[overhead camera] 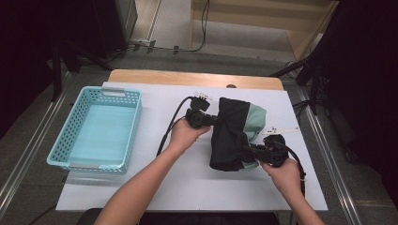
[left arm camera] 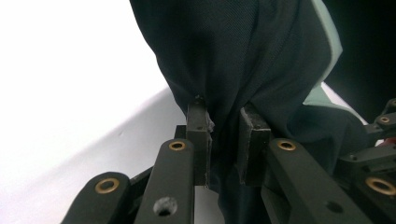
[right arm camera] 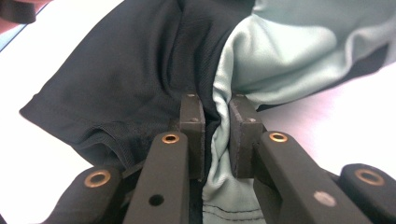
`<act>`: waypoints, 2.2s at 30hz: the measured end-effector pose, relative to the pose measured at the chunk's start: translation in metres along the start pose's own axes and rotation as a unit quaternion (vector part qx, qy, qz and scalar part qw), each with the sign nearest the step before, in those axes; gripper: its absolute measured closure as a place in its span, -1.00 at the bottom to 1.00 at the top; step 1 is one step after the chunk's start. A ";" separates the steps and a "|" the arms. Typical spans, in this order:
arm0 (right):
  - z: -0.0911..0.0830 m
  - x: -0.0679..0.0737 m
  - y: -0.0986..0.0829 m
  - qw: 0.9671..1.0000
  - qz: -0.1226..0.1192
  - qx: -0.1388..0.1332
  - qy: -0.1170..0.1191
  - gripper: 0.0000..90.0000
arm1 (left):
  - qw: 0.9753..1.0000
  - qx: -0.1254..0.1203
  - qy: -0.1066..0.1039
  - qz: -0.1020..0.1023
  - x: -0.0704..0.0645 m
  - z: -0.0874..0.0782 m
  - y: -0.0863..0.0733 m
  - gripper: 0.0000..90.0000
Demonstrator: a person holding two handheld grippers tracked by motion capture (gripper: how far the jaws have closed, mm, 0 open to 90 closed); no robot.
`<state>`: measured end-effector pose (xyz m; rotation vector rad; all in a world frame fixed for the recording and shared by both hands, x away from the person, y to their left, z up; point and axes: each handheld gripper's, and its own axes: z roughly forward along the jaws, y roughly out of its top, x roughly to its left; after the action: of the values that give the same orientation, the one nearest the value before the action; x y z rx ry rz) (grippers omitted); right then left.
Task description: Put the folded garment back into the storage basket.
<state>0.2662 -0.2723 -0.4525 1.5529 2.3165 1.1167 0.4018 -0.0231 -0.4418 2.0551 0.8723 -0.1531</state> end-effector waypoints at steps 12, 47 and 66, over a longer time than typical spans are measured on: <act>0.012 0.017 0.006 1.000 -0.025 0.006 0.013 0.71 | 1.000 -0.009 0.013 -0.027 0.009 -0.022 -0.013 0.76; 0.064 0.074 0.034 0.992 -0.091 0.027 0.079 0.71 | 0.992 -0.019 0.106 -0.070 0.031 -0.094 -0.057 0.76; 0.101 0.089 0.032 0.991 -0.101 0.040 0.082 0.71 | 0.987 -0.023 0.133 -0.089 0.051 -0.100 -0.083 0.69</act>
<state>0.2989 -0.1402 -0.4797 1.2570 2.5862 1.1519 0.3674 0.1111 -0.4576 1.9802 1.2132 0.0469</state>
